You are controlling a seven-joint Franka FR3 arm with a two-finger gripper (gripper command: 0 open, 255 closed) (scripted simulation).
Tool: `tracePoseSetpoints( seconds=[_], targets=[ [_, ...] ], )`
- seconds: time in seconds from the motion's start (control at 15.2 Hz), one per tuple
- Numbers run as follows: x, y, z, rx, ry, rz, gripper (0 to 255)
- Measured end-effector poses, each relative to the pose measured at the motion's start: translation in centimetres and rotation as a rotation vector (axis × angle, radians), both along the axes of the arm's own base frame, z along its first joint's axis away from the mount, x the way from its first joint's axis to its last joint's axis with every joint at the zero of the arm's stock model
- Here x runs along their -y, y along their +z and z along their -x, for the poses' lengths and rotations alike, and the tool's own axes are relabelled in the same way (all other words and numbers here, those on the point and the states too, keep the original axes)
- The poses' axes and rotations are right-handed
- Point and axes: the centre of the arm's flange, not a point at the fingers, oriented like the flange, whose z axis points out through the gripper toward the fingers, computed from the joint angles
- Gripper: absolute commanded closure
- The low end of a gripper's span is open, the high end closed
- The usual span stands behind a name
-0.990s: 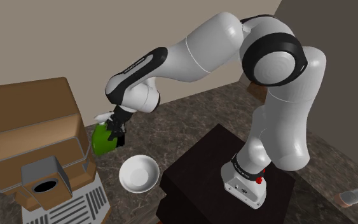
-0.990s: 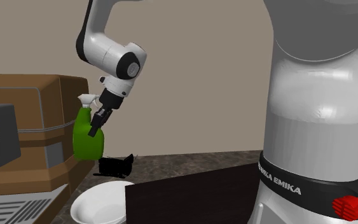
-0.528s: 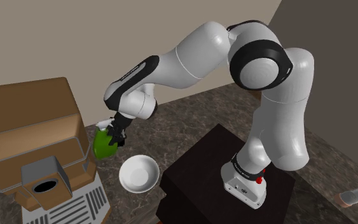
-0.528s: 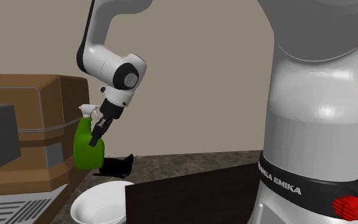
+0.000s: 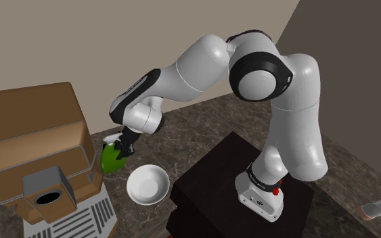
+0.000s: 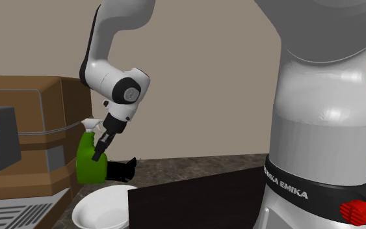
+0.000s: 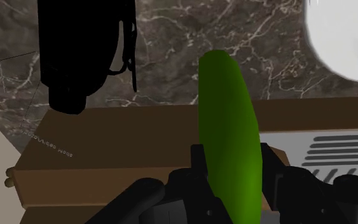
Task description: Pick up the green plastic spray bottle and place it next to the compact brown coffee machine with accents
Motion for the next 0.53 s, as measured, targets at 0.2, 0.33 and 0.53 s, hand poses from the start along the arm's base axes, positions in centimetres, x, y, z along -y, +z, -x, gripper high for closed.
tracePoseSetpoints(
  seconds=[0.2,0.33,0.53],
  targets=[
    [0.0,-1.5,0.1,0.0,0.0,0.0,255],
    [0.0,-2.0,0.1,0.0,0.0,0.0,255],
    [0.0,-2.2,0.1,0.0,0.0,0.0,255]
  ],
)
